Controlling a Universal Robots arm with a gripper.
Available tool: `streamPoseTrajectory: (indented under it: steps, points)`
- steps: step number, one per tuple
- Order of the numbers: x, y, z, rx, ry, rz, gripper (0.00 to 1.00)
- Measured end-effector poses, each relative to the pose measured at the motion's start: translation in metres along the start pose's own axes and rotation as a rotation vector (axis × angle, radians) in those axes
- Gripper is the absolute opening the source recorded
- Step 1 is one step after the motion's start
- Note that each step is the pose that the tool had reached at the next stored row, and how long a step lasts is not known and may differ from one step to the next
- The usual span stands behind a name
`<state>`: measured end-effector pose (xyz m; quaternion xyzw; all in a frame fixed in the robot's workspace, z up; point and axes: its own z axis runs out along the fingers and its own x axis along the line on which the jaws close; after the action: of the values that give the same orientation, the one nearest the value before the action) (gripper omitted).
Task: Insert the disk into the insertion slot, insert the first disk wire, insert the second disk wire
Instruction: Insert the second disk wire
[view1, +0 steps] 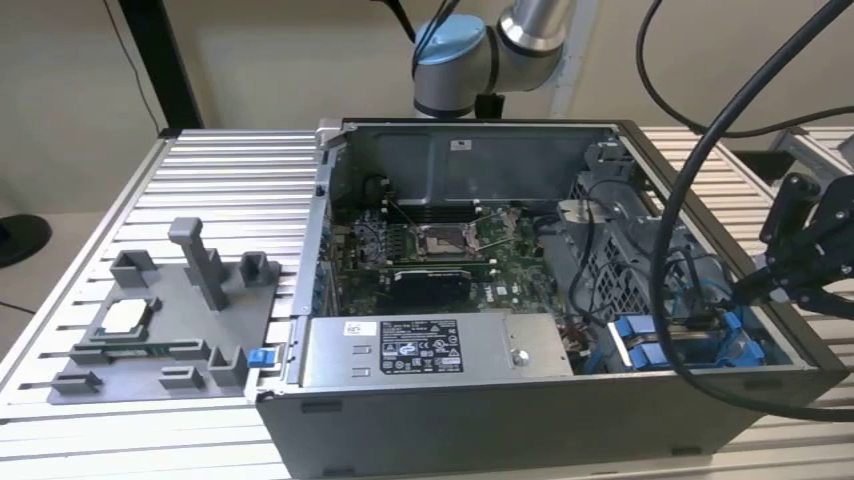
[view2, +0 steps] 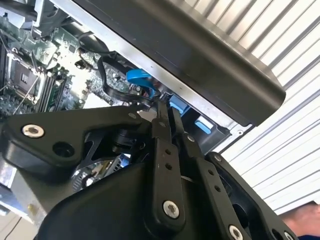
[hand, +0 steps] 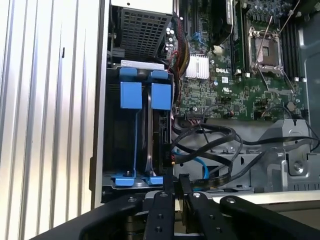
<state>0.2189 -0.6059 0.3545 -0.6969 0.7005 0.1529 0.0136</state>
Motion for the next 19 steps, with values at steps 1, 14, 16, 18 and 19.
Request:
streamPoseTrajectory:
  steps: [1,14,16,18,19]
  points:
    - [0.0012,0.0,-0.0002,-0.001,-0.0004,0.001,0.0]
    - [0.0033,0.0028,-0.002,-0.0023,-0.0037,0.015,0.0]
    - [0.0028,0.0053,-0.0033,-0.0017,-0.0046,0.017,0.0]
    - [0.0024,0.008,-0.004,-0.0011,-0.0051,0.02,0.0]
    - [0.0022,0.0095,-0.0044,-0.0007,-0.0052,0.021,0.0]
